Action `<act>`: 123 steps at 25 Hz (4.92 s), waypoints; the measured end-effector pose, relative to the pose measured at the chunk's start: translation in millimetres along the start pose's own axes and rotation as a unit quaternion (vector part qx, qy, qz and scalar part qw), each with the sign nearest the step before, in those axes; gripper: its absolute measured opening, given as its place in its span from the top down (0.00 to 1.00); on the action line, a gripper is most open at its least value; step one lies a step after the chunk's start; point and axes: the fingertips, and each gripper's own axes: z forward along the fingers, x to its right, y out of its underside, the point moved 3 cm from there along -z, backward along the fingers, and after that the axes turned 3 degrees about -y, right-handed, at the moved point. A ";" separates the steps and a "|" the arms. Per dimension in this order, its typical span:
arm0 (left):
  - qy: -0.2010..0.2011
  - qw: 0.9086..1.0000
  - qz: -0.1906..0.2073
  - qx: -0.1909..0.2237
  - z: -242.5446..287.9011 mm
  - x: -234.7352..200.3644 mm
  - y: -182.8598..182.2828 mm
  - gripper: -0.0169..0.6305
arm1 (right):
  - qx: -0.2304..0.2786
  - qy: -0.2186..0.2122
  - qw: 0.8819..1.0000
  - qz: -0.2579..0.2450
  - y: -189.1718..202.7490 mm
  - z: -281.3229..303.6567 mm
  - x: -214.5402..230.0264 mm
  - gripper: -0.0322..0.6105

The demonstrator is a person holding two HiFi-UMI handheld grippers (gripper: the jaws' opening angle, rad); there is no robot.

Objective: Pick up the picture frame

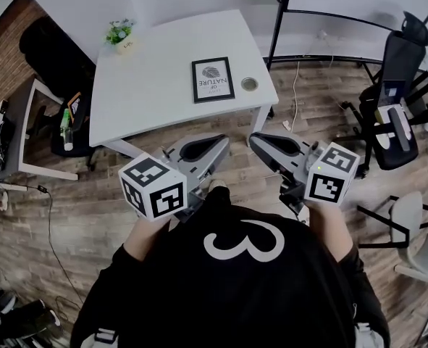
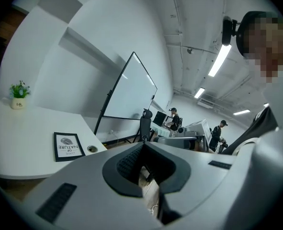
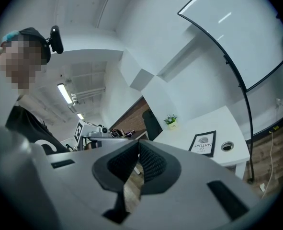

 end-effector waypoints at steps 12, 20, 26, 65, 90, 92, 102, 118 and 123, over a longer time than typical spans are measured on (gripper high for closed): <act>0.005 0.998 -0.044 -0.036 36.6 -70.9 -1.5 0.95 | -0.012 0.028 0.998 0.063 6.0 37.0 71.6 0.91; 0.002 0.997 -0.062 -0.041 53.8 -128.8 -12.7 0.95 | -0.010 0.059 0.994 0.091 1.6 64.2 119.6 0.91; -0.003 0.997 -0.063 -0.047 61.4 -168.9 -28.3 0.95 | -0.008 0.070 0.993 0.091 -17.8 91.9 146.4 0.91; -0.083 0.980 -0.118 -0.138 131.9 -360.1 -14.5 0.83 | -0.120 0.127 0.979 0.107 -15.5 178.0 333.2 0.77; -0.142 0.954 -0.157 -0.214 154.8 -401.2 41.1 0.77 | -0.267 0.160 0.944 0.111 66.0 189.7 383.7 0.74; -0.149 0.951 -0.155 -0.222 155.3 -404.2 45.4 0.77 | -0.271 0.165 0.942 0.112 68.2 190.9 387.6 0.74; -0.169 0.943 -0.154 -0.242 162.9 -411.3 62.0 0.77 | -0.287 0.185 0.933 0.112 79.6 198.3 398.7 0.74; -0.189 0.934 -0.150 -0.265 165.7 -419.7 76.6 0.77 | -0.305 0.212 0.925 0.079 84.8 203.1 399.5 0.75; -0.204 0.930 -0.141 -0.270 165.0 -421.0 78.7 0.80 | -0.295 0.214 0.928 0.073 85.1 203.7 398.5 0.75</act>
